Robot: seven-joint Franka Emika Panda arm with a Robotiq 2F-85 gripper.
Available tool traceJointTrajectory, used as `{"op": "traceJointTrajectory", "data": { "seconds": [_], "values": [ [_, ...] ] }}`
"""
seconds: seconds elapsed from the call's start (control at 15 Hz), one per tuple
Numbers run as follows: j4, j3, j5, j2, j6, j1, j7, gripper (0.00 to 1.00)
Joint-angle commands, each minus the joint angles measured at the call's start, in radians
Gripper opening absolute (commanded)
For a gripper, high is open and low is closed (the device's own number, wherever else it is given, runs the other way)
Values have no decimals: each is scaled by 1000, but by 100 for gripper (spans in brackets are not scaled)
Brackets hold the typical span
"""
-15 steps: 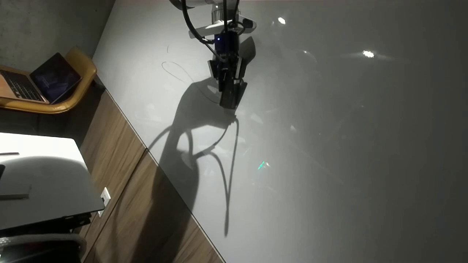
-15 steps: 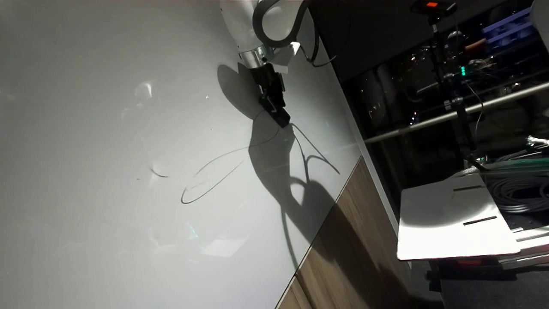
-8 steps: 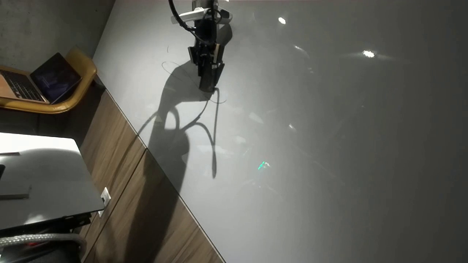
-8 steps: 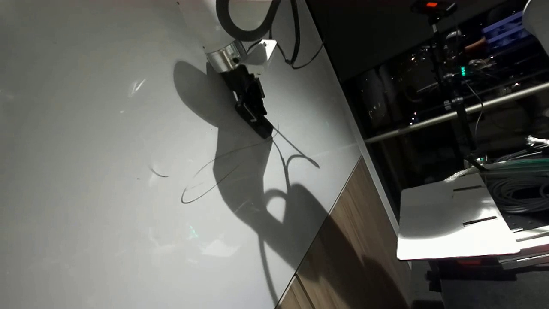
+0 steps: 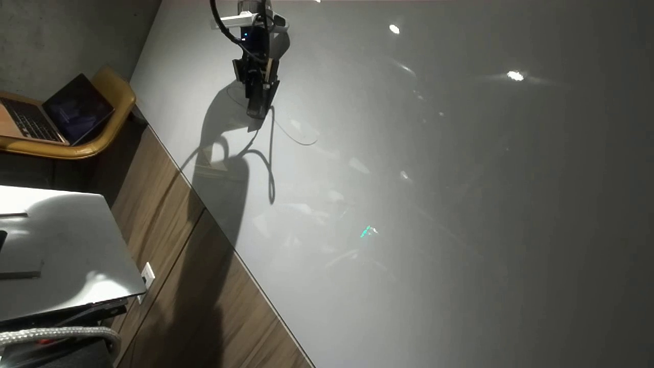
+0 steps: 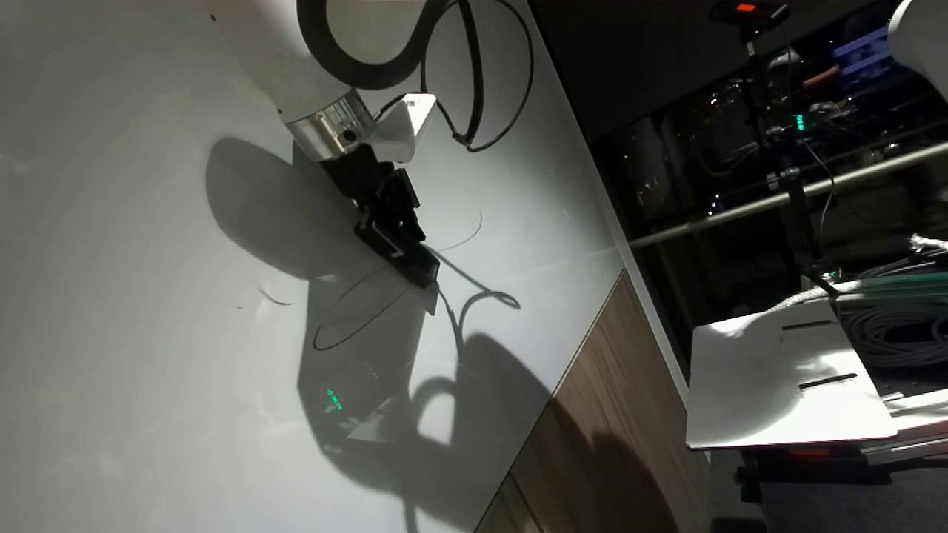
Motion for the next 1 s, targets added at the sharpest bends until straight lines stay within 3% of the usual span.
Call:
{"op": "traceJointTrajectory", "data": {
  "seconds": [0.0,0.4,0.73,0.93],
  "values": [
    [171,-4,-2,144,19,32,-34,27],
    [308,-19,6,253,-81,129,-10,27],
    [348,-43,38,221,-281,175,128,27],
    [411,-44,18,230,-312,197,193,27]
  ]
}}
